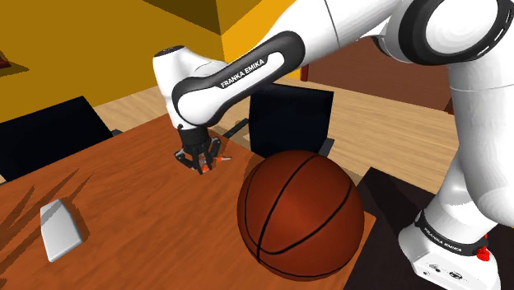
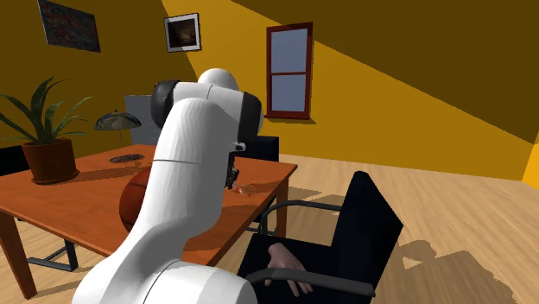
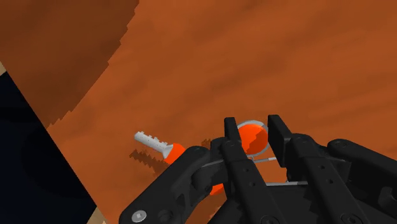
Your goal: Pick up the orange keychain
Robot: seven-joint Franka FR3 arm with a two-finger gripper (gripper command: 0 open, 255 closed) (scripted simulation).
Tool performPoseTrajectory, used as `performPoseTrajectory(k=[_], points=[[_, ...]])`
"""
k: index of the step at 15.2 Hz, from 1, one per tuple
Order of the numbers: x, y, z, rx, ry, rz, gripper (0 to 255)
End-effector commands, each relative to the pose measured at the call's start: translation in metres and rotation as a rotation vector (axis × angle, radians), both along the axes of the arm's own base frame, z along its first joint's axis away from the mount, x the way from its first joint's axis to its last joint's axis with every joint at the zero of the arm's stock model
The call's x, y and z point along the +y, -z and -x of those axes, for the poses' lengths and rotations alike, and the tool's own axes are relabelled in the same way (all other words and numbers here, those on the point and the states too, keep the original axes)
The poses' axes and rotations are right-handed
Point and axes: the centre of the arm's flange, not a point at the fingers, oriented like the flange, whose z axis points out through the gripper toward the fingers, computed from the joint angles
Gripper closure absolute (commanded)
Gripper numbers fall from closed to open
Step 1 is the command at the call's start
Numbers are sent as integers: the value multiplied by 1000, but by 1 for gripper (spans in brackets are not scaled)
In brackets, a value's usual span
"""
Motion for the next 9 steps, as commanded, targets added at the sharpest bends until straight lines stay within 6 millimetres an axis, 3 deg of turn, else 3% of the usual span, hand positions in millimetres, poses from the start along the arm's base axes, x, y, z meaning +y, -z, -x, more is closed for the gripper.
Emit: performPoseTrajectory(k=[1,9], points=[[-1,-11,0,1,0,0,255],[-1,-49,0,1,0,0,255]])
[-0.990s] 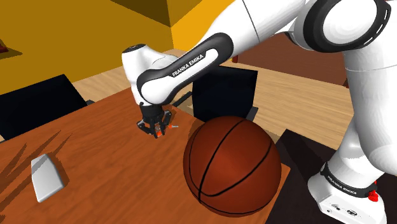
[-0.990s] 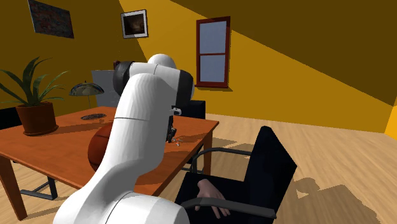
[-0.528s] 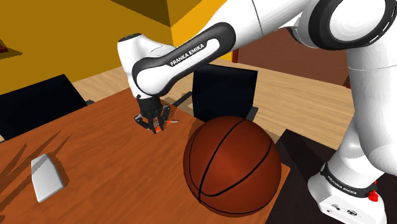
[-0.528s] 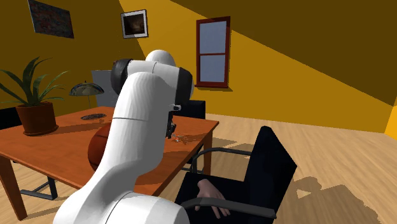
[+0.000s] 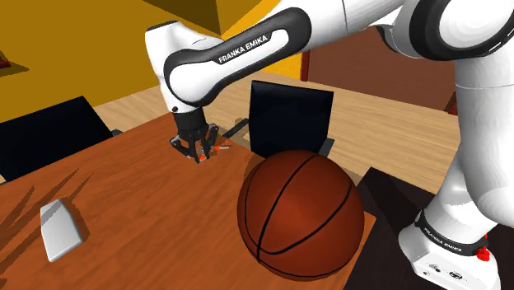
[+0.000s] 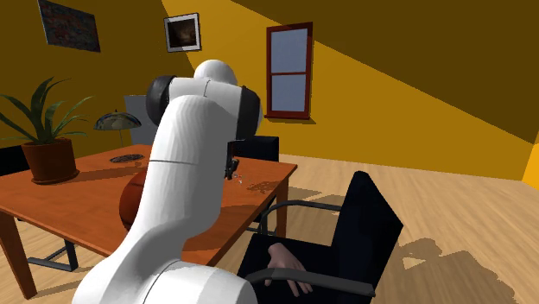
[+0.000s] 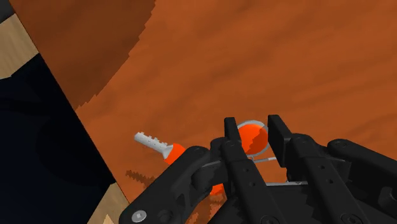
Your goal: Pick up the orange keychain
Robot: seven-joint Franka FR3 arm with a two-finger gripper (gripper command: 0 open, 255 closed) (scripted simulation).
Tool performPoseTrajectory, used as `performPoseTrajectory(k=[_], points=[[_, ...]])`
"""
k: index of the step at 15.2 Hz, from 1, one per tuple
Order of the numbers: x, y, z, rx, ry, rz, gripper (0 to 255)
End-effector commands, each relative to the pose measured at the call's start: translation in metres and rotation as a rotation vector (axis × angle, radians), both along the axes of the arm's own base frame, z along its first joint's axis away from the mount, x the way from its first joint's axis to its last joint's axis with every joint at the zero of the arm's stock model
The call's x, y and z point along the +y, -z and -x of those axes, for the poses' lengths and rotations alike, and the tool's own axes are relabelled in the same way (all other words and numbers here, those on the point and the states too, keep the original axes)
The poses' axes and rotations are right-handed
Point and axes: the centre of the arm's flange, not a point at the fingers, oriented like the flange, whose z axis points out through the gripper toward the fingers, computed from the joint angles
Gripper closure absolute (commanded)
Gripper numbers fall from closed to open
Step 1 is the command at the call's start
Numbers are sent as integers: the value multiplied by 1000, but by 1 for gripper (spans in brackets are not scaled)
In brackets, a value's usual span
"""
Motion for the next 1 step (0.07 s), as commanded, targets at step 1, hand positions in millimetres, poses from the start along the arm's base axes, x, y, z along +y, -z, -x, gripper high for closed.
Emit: performPoseTrajectory(k=[1], points=[[0,-3,0,0,0,0,255]])
